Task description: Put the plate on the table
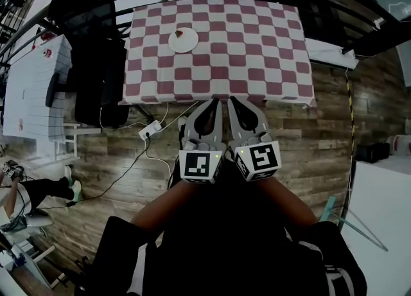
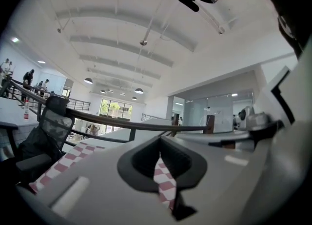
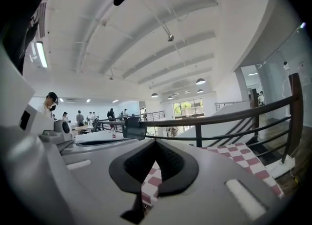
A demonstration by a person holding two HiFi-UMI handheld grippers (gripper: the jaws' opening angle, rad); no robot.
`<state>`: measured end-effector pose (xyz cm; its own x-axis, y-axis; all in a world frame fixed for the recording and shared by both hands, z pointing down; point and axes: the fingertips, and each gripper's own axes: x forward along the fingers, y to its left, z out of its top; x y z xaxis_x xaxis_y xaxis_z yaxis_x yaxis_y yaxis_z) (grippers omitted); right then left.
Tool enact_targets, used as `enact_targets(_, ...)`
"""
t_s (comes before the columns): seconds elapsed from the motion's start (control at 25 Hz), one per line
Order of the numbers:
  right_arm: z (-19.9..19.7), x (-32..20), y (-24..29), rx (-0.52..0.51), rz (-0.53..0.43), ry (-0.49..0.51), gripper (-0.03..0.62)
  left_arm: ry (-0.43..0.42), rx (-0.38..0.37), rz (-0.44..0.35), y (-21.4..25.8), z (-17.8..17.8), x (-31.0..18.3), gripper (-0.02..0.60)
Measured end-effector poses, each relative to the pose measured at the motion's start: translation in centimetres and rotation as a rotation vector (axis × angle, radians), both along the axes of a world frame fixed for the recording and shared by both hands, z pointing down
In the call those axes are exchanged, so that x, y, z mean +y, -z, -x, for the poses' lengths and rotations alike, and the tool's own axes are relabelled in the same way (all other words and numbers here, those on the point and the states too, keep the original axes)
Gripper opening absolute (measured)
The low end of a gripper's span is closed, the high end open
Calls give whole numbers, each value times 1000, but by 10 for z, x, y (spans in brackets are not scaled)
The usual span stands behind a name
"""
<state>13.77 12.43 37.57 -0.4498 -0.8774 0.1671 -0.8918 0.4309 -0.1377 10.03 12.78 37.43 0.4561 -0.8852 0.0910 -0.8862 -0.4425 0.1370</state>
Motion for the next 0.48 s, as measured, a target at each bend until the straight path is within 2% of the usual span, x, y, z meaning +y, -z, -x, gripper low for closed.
enact_targets(0.28,-14,28,3,109,-41,9,-2,24,-33,-54,9,-9,22,9)
enact_targets(0.48,-14,38,3,101,-58,22,-2,17,-43,-77,8,-17,33,9)
